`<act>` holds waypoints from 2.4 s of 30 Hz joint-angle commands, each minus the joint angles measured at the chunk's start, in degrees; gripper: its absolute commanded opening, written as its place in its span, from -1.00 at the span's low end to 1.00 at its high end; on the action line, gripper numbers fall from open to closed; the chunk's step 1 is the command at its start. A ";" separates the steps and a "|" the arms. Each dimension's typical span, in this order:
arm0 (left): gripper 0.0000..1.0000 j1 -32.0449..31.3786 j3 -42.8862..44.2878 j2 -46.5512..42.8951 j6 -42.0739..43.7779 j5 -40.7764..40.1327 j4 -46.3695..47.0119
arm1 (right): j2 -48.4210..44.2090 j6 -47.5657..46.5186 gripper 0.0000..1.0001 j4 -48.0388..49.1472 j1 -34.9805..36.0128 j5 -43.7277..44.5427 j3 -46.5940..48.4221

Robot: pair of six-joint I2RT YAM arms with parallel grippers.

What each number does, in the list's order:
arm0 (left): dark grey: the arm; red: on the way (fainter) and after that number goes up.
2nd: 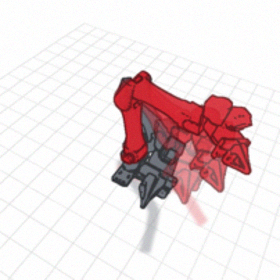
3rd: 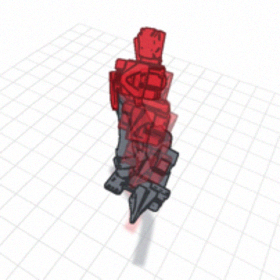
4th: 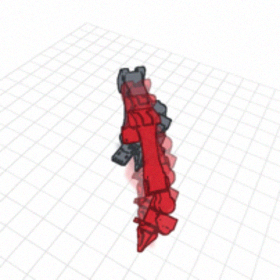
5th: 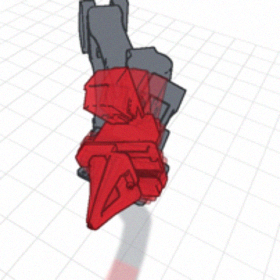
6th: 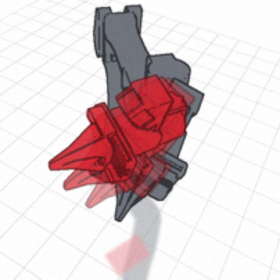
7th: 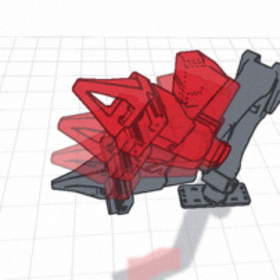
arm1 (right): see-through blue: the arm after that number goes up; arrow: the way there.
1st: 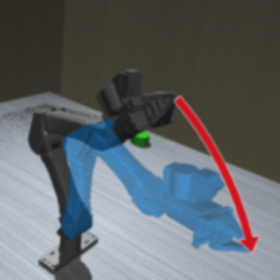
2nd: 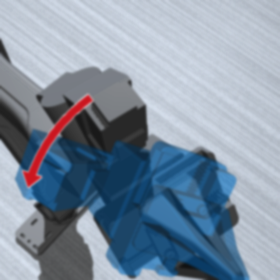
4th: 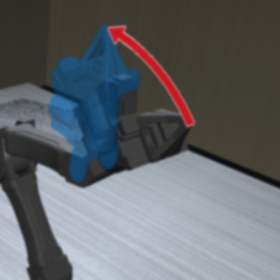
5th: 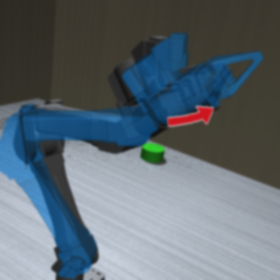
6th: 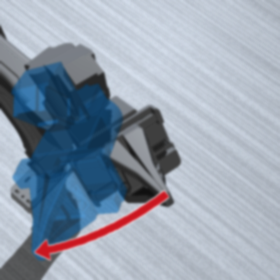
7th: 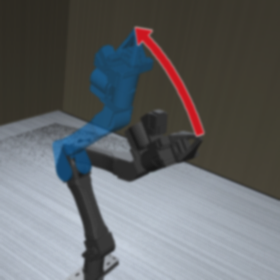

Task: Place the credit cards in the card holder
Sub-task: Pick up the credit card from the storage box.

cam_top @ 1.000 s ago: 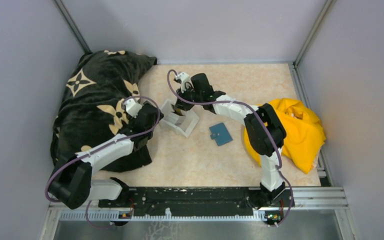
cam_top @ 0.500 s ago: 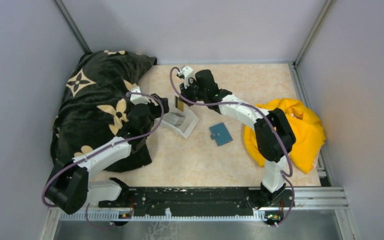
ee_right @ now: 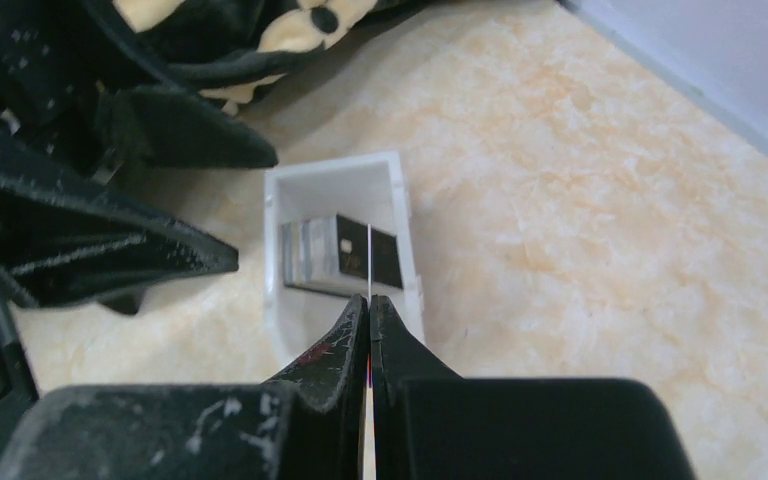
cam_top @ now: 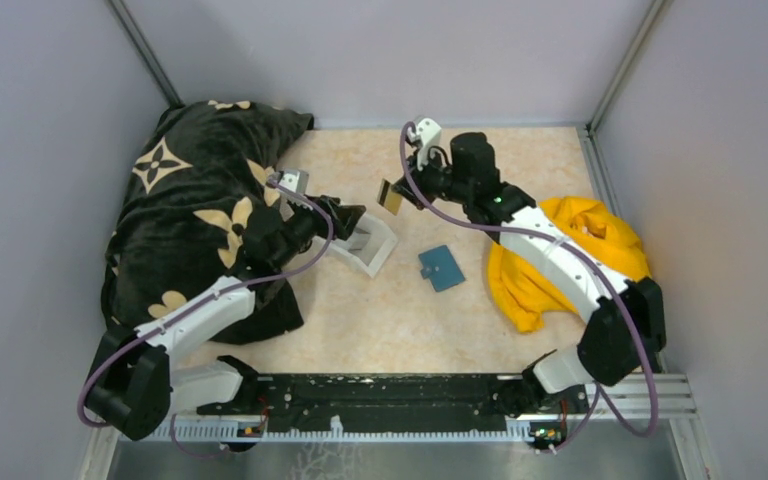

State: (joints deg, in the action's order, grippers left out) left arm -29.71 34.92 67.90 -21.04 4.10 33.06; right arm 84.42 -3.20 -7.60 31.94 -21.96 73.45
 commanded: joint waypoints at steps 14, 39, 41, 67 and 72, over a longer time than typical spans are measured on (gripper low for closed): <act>0.45 1.99 7.11 6.01 -0.65 46.82 -1.87 | -17.29 6.21 -1.00 -6.14 -1.44 -16.62 -14.02; 0.12 1.94 8.59 11.32 -0.39 54.13 -2.73 | -9.65 7.70 -1.00 -4.72 -1.45 -21.23 -10.79; 0.10 1.94 8.67 12.12 -0.12 54.45 -2.84 | -9.10 7.74 -1.00 -4.56 -1.45 -21.50 -10.63; -1.00 1.94 7.76 17.25 1.08 55.71 -2.46 | -5.24 8.70 -1.00 -1.49 -4.20 -24.10 -10.44; -1.00 1.93 5.86 16.73 -0.91 52.34 1.22 | -5.61 8.65 -0.63 -2.05 -4.17 -19.48 -10.51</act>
State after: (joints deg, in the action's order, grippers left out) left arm -27.75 41.78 84.79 -20.43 57.58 29.76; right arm 79.42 5.28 -12.88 28.21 -44.25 60.12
